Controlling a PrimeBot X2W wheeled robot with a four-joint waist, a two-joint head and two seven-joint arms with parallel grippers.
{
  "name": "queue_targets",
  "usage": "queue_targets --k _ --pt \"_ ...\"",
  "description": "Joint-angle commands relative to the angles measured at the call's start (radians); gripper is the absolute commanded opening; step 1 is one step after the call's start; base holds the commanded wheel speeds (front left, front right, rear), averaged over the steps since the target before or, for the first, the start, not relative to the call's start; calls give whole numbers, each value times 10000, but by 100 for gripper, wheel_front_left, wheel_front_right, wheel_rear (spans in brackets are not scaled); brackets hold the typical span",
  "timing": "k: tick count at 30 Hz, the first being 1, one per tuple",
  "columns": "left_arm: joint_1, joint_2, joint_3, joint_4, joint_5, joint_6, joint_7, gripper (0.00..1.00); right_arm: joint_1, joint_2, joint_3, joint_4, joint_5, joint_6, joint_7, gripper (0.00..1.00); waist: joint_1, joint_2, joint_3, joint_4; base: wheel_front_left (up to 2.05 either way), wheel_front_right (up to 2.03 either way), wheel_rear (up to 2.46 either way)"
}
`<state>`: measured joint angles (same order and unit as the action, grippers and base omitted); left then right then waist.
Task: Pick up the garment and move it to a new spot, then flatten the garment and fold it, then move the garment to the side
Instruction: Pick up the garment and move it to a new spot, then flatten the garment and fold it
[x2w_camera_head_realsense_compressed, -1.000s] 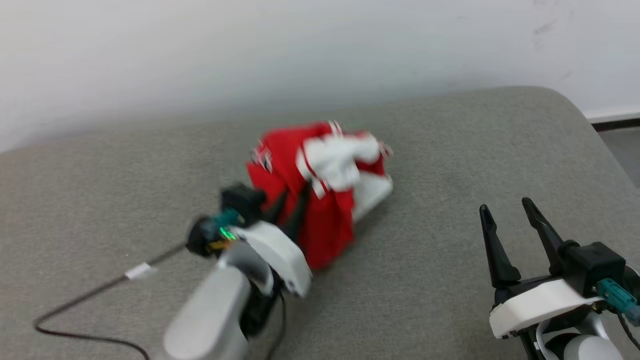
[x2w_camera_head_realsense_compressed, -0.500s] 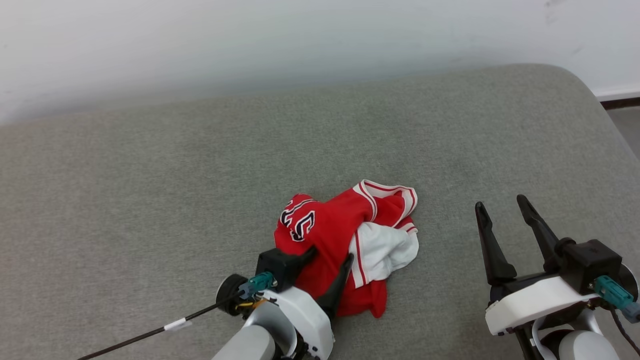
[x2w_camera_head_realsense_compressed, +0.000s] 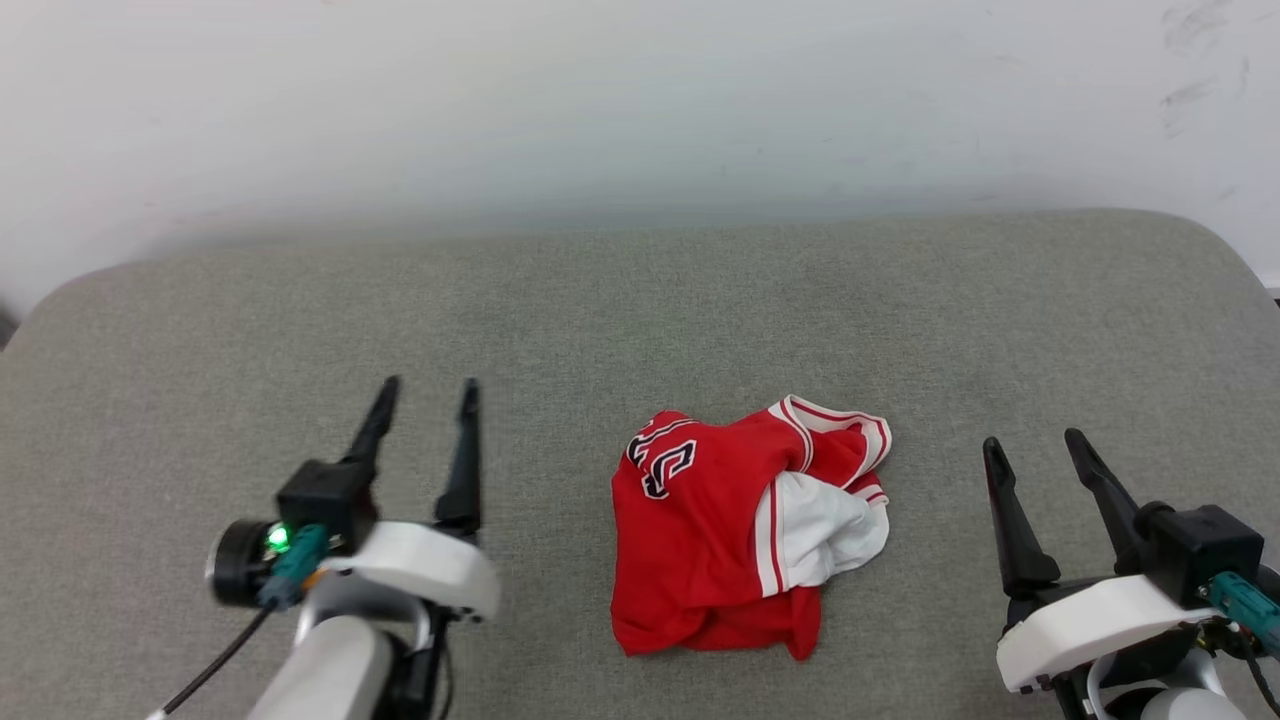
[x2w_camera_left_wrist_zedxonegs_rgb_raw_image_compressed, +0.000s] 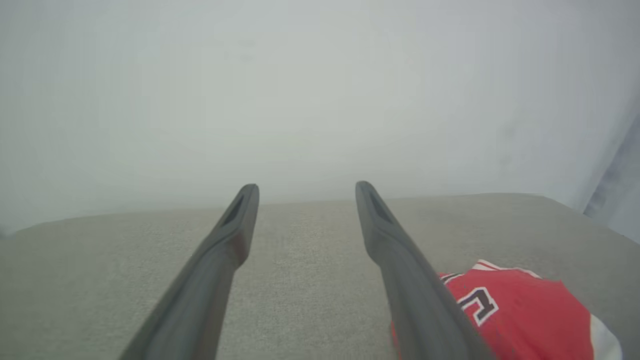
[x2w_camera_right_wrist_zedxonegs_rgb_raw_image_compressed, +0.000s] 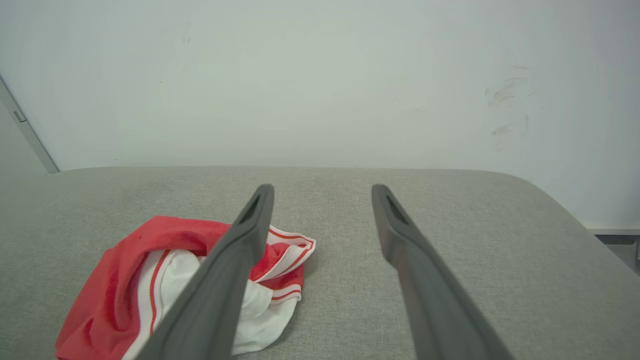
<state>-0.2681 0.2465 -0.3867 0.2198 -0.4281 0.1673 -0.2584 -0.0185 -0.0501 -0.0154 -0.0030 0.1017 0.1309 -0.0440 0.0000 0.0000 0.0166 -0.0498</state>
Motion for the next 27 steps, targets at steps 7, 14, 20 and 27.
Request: queue_targets --k 7,14,20,27 --pt "1282 796 753 -388 -150 508 -34 100 323 -1 52 97 108 -5 64 100 0 0 -211 -55 0 0 0" --pt "1920 958 738 -928 -195 657 165 100 443 -1 153 50 -28 -3 162 100 0 0 -401 -119 0 0 0" --pt "2032 973 615 -1086 -230 692 297 100 426 -1 217 -25 -44 -3 246 100 0 0 -466 -129 0 0 0" --pt "1996 956 541 -1050 -320 683 325 100 467 -3 76 141 -6 -5 499 100 0 0 -489 -69 0 0 0"
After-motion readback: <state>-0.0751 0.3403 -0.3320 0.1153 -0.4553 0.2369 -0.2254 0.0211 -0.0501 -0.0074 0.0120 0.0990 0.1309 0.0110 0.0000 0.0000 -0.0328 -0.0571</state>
